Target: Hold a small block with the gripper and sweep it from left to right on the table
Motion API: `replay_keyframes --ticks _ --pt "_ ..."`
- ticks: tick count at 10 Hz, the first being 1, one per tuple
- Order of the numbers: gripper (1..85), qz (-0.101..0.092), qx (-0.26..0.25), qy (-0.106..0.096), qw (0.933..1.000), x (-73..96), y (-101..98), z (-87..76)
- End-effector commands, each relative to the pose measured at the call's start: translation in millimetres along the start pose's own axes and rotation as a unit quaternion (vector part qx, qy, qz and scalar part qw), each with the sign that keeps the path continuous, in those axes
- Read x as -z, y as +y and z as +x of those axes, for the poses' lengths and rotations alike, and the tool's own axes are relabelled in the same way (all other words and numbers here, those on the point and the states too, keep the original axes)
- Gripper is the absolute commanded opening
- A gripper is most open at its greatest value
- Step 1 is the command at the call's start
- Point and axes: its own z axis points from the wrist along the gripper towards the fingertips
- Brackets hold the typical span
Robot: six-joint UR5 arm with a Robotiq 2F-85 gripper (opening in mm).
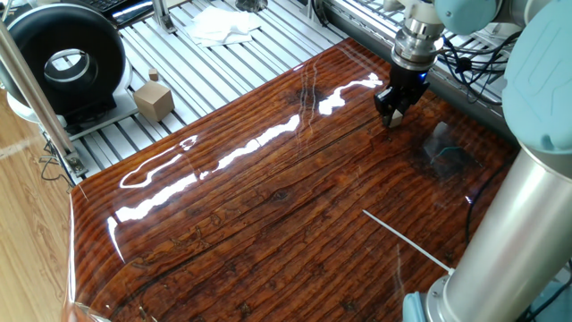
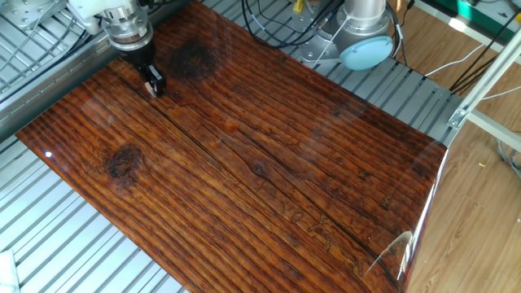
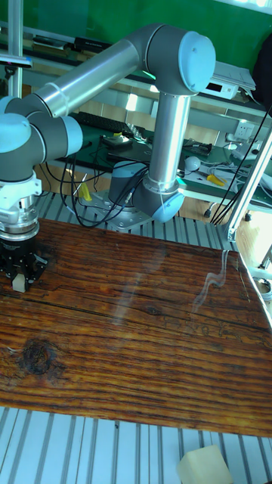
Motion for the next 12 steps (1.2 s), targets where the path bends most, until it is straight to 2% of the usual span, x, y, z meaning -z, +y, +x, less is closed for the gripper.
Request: replay_keyframes --ticks 1,12 --pt "1.0 -0.007 -0.004 -0.003 1.0 0.9 2.3 -1.4" --pt "1.0 -0.018 -0.014 -0.009 0.9997 0.1 16.3 0.3"
